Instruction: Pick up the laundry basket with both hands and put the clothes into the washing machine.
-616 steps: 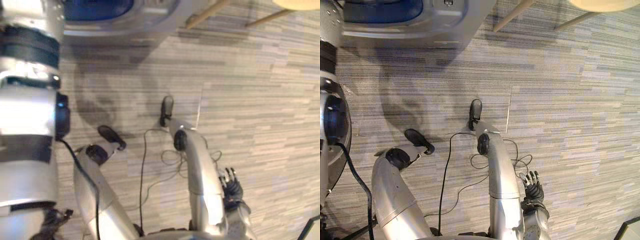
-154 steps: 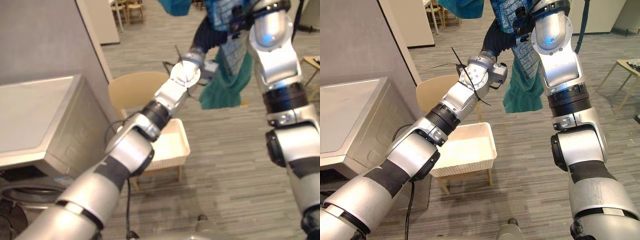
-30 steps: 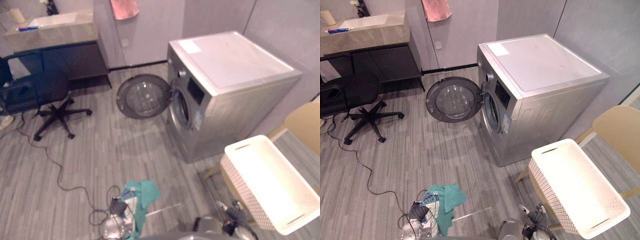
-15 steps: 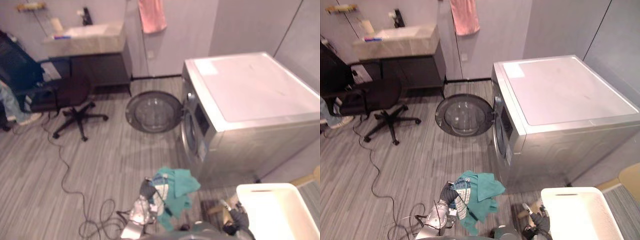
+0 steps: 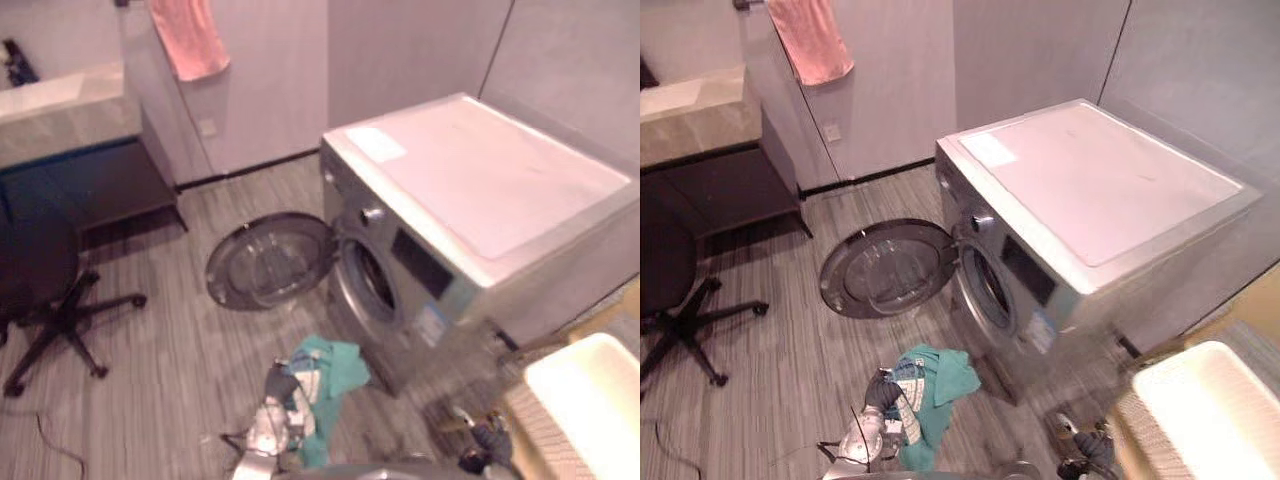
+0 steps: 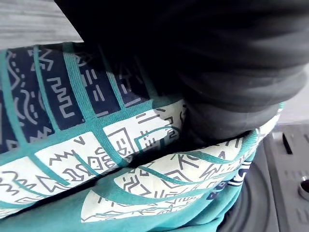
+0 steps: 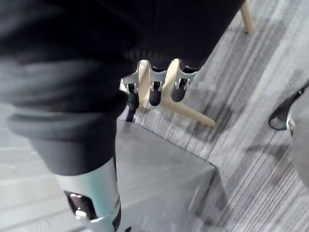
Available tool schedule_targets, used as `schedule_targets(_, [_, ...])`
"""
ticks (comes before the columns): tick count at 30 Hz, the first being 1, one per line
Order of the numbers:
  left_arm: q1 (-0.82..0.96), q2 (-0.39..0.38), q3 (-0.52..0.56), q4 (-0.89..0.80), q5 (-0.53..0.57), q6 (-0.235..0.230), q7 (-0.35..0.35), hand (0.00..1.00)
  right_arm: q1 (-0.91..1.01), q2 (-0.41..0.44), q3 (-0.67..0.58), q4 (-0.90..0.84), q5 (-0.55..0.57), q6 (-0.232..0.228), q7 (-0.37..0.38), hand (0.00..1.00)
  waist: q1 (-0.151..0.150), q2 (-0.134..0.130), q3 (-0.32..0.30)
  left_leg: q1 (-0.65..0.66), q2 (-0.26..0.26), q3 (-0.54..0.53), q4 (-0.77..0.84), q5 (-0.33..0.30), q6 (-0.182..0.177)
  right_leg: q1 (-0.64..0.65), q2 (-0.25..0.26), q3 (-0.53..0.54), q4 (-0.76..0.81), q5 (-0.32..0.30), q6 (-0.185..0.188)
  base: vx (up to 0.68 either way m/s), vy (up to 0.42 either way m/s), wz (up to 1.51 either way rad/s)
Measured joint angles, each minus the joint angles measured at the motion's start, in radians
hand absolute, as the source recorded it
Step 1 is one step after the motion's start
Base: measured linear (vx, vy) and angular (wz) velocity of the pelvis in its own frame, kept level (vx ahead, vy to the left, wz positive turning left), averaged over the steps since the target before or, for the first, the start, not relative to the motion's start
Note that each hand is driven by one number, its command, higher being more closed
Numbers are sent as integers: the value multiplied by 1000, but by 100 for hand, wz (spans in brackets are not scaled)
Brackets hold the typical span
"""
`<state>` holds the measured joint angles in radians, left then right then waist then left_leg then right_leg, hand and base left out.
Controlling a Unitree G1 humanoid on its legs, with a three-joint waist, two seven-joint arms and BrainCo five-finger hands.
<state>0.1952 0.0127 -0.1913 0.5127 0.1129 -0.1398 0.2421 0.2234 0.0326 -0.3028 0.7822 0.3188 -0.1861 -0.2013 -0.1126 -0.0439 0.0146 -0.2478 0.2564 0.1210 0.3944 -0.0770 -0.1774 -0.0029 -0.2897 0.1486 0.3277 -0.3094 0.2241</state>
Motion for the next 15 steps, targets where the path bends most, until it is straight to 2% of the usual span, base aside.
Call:
schedule_targets(1, [-2,33,5,0,-6,0,2,100,-2,31,10,21,6,1,8,0,-7,-44,-24,-3,-47,22,2,-19,26,-17,-41,22,5,82,-16,350,528,18])
schedule_targets(2, [-2,43,6,-1,-13,0,2,100,-6,31,11,30,7,6,11,0,-7,-40,-24,0,-55,30,0,-23,31,-33,-43,36,18,139,-24,315,513,-9])
schedule_targets(3, [-3,52,6,-4,-27,-1,3,100,-21,34,-5,24,15,7,10,0,-5,-25,-18,20,-66,58,-25,-24,35,-88,-44,51,70,254,-64,269,510,-44])
schedule_targets(4, [-3,52,6,-4,-33,0,6,100,-36,36,-16,12,38,1,9,0,-1,-17,-13,67,-76,106,-72,-29,59,-148,-51,39,132,367,-119,250,495,-64])
schedule_targets(5, [-3,52,6,-4,-33,0,7,100,-42,37,-12,8,55,-3,11,0,5,-11,-10,101,-83,136,-100,-28,71,-179,-59,28,175,396,-140,207,436,-98])
schedule_targets(6, [-6,51,6,-6,-33,0,14,100,-43,36,-7,-10,77,-3,13,0,8,7,3,177,-92,200,-161,-28,100,-251,-64,-49,331,369,-182,180,384,-113])
schedule_targets(7, [-9,50,6,-9,-33,1,22,100,-39,36,-10,-33,87,-4,13,0,4,32,18,253,-109,246,-226,-21,111,-302,-84,-183,468,296,-225,177,358,-103])
schedule_targets(8, [-12,50,6,-11,-33,0,21,100,-38,36,-11,-40,88,-4,12,0,1,38,23,274,-114,260,-244,-19,114,-312,-90,-233,499,273,-224,175,300,-107])
schedule_targets(9, [-29,51,10,-17,-33,0,22,100,-34,35,-11,-53,86,-3,13,0,-13,58,32,325,-134,313,-299,-17,117,-347,-93,-393,567,196,-224,189,225,-109])
schedule_targets(10, [-53,51,12,-17,-33,0,22,100,-34,35,-11,-59,81,-3,13,0,-18,70,39,341,-141,358,-320,-22,125,-380,-52,-486,557,139,-221,228,205,-121])
schedule_targets(11, [-69,50,14,-17,-33,0,22,100,-35,35,-10,-62,79,-2,13,0,-20,73,48,348,-142,381,-330,-27,131,-397,-18,-516,537,118,-216,229,129,-115])
schedule_targets(12, [-96,48,19,-15,-33,0,19,100,-41,35,-12,-68,69,-2,19,0,-26,79,63,361,-139,426,-346,-39,137,-421,67,-557,439,100,-205,190,66,-103])
schedule_targets(13, [-113,46,29,-14,-32,0,17,100,-39,35,-14,-80,64,-2,26,0,-41,77,75,375,-138,465,-357,-60,135,-416,115,-637,286,106,-213,197,15,-92])
schedule_targets(14, [-119,44,31,-11,-32,1,14,100,-35,36,-14,-88,64,-2,27,0,-50,76,74,378,-139,481,-354,-75,127,-406,124,-693,190,124,-235,253,-22,-76])
schedule_targets(15, [-129,30,32,-3,-31,0,1,100,-28,28,-15,-102,63,-4,26,0,-55,54,69,406,-156,510,-356,-99,103,-358,136,-775,12,237,-376,285,-29,-63])
